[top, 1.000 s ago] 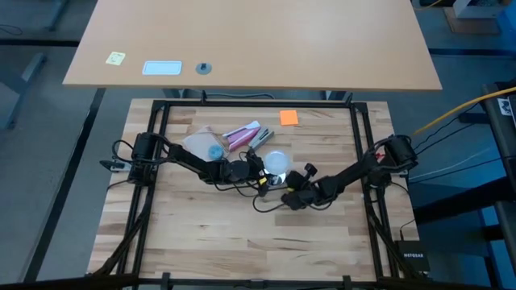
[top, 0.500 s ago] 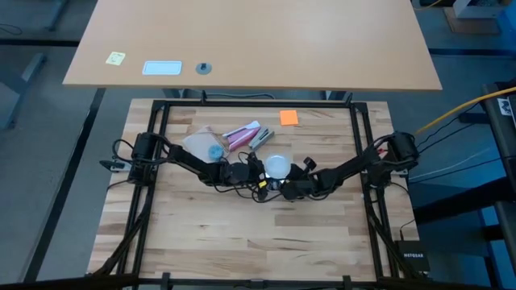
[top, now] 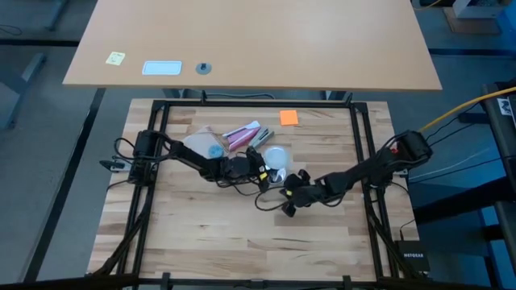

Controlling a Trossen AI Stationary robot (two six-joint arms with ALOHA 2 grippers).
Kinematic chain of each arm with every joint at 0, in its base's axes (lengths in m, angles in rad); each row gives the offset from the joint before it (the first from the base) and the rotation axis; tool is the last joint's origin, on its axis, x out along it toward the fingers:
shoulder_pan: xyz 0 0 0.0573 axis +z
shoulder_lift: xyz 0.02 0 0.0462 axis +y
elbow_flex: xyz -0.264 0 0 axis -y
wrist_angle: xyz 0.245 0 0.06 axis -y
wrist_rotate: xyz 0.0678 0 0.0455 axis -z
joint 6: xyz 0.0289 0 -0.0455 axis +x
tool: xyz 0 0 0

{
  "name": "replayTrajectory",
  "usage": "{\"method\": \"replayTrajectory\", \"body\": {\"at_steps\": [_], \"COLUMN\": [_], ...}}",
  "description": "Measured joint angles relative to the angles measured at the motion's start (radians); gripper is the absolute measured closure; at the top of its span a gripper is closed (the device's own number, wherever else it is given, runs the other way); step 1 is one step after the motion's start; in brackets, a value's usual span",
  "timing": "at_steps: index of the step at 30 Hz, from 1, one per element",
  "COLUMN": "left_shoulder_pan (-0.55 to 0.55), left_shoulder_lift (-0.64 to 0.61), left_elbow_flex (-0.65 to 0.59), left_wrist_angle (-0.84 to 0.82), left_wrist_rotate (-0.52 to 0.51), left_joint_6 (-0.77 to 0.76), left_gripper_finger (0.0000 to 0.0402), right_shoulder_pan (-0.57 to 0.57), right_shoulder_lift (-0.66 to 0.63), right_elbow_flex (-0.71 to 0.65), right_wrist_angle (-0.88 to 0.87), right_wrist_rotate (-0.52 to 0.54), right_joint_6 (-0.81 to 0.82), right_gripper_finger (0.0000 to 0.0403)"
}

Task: Screw lightbulb
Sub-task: Insert the white lightbulb into the silver desk lamp

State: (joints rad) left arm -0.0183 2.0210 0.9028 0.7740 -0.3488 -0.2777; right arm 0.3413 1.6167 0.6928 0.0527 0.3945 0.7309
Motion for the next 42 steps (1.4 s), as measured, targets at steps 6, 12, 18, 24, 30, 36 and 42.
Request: {"method": "replayTrajectory", "body": {"at_steps": [6, 12, 18, 24, 30, 36, 42], "left_shoulder_pan": [0.005, 0.005, 0.005, 0.005, 0.005, 0.001, -0.002], "left_shoulder_lift": [0.002, 0.002, 0.002, 0.002, 0.002, 0.001, 0.001], "left_elbow_flex": [-0.001, -0.001, -0.001, -0.001, 0.000, 0.000, 0.000], "left_wrist_angle": [0.027, 0.031, 0.035, 0.035, 0.035, 0.035, 0.031], "left_wrist_rotate": [-0.005, -0.004, 0.000, 0.013, 0.031, 0.053, 0.059], "left_joint_6": [0.023, 0.025, 0.027, 0.028, 0.029, 0.057, 0.072], "left_gripper_finger": [0.0251, 0.0251, 0.0251, 0.0251, 0.0251, 0.0251, 0.0251], "right_shoulder_pan": [0.006, 0.005, 0.005, 0.005, 0.003, -0.034, -0.057], "right_shoulder_lift": [0.004, 0.004, 0.043, 0.123, 0.193, 0.256, 0.269], "right_elbow_flex": [0.001, 0.000, 0.000, 0.041, 0.111, 0.154, 0.160], "right_wrist_angle": [0.091, 0.192, 0.251, 0.295, 0.287, 0.279, 0.255], "right_wrist_rotate": [0.016, 0.040, 0.053, 0.106, 0.080, 0.011, 0.055], "right_joint_6": [-0.088, -0.215, -0.211, -0.427, -0.776, -0.915, -0.967], "right_gripper_finger": [0.0384, 0.0383, 0.0327, 0.0250, 0.0229, 0.0228, 0.0228]}}
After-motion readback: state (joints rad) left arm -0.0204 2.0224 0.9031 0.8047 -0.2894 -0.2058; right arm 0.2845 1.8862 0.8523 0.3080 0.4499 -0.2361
